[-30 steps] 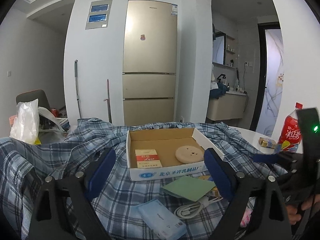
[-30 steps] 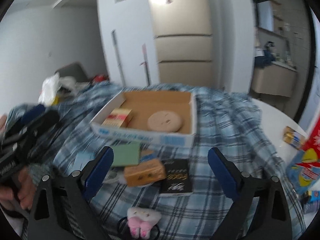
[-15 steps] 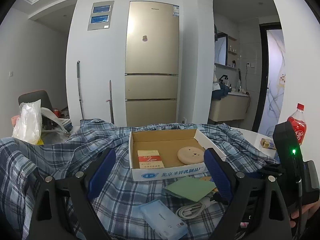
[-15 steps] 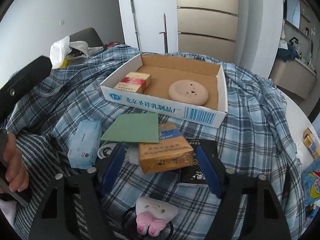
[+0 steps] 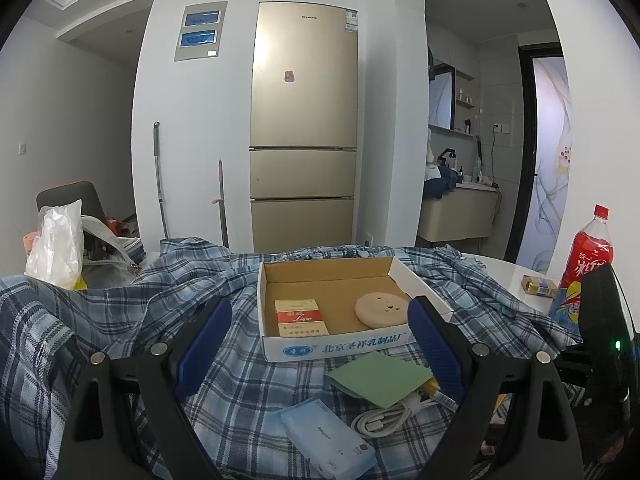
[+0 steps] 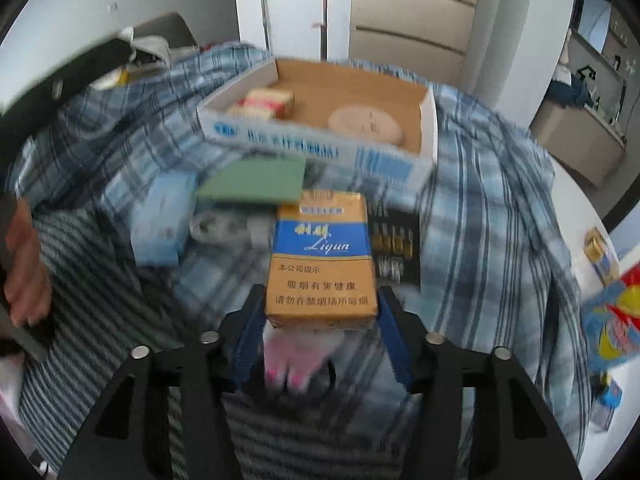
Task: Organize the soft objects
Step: 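Grasp the gold-and-blue Liqun cigarette pack with the right gripper and lift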
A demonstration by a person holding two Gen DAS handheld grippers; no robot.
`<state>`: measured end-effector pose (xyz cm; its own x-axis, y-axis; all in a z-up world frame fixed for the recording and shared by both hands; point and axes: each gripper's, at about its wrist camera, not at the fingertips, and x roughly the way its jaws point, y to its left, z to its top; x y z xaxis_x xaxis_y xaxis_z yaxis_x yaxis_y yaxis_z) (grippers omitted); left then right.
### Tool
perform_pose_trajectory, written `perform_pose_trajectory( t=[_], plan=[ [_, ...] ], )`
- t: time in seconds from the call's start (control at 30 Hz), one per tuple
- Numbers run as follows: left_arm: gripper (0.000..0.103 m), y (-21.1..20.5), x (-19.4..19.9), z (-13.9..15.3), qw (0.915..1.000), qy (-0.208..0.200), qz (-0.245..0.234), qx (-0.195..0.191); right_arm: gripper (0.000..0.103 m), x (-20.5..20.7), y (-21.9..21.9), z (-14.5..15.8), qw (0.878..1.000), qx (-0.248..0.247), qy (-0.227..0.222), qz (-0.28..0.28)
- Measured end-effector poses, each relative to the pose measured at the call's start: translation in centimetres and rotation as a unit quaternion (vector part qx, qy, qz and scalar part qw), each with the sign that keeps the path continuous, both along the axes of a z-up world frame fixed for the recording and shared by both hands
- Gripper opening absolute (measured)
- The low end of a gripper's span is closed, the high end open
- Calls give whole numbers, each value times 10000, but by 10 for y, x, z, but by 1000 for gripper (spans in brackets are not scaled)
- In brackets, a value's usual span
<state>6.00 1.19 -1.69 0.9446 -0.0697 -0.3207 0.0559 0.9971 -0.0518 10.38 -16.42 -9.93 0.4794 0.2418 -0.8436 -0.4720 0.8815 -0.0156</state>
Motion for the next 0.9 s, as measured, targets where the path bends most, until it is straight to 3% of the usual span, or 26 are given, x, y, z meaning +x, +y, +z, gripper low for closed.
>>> perform_pose_trajectory(
  t=[0.3,0.53,0.6,0.67,0.77,0.9],
  plan=[
    [92,0,-2,1,10000,-1,-19,-17,74,10,14,15,9994,-86,-324,100],
    [92,0,0,1,10000,61,-53,-55,73,28,24,9,9997,-140,-162,72],
    [92,-1,2,1,9998,124,-162,-75,67,29,25,5,9998,-124,-85,134],
    [92,-2,4,0,9996,181,-220,-73,52,29,26,0,9997,-191,-32,139],
    [92,-6,4,-1,9992,199,-347,-44,51,24,17,6,9998,76,-171,19],
    [92,-16,5,-3,9959,344,-839,34,51,7,-5,28,9953,429,-786,-375]
  ],
)
